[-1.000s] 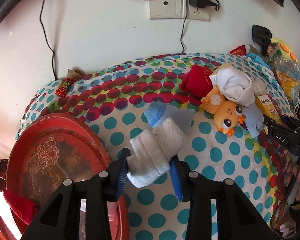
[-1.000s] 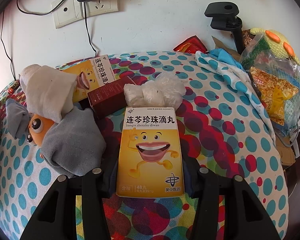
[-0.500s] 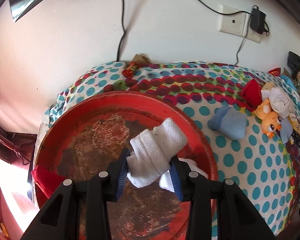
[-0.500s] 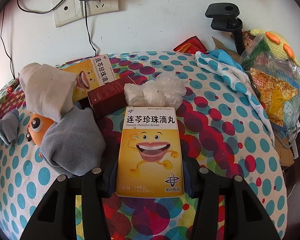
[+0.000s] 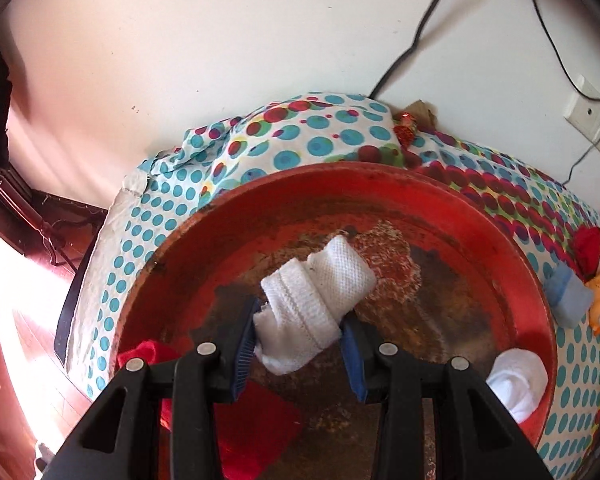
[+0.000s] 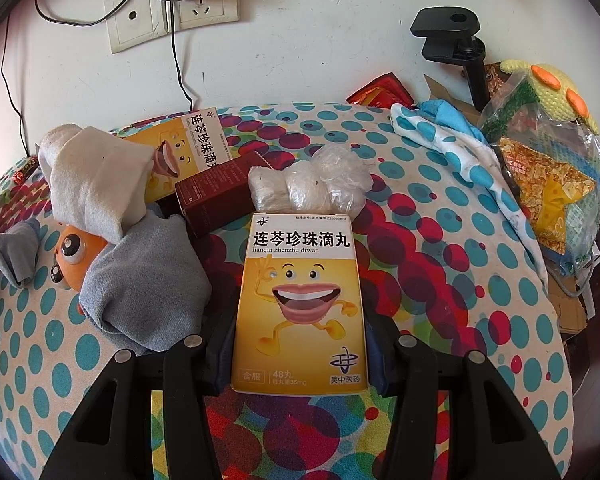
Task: Organize objects
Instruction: 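Move the white sock with the left gripper and release it into the red tray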
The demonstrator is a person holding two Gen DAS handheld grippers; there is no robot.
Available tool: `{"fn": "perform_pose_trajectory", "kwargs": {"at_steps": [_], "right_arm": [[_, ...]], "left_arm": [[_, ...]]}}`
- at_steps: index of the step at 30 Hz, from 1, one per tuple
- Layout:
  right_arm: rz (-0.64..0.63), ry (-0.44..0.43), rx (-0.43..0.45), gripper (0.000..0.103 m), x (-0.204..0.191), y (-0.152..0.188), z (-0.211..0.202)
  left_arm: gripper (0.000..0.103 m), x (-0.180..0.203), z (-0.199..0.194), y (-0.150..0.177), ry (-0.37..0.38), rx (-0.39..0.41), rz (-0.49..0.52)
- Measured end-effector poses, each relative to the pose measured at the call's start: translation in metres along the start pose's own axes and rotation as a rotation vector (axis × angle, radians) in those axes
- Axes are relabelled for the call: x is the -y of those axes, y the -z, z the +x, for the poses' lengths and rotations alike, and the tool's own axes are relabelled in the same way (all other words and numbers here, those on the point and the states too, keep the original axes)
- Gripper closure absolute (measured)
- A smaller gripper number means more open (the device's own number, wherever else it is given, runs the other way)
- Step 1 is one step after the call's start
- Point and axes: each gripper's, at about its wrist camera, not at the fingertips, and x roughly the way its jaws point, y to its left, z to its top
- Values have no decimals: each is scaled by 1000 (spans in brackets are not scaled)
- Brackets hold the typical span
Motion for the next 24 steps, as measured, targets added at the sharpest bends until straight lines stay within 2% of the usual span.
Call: {"fn": "perform_pose_trajectory", "kwargs": {"at_steps": [3, 11, 18, 24], "right_arm": [[-1, 2, 0, 55, 0, 0, 0], [-4, 8, 1, 55, 0, 0, -1], [-10, 17, 2, 55, -1, 1, -1], [-29, 41, 5, 55, 0, -1, -1]], "left_arm": [[62, -12, 9, -8, -24, -9, -18], [60, -28, 30, -13, -20, -33, -52], [51, -19, 32, -6, -27, -41, 23], [50, -17, 19, -1, -26, -35, 62]]}}
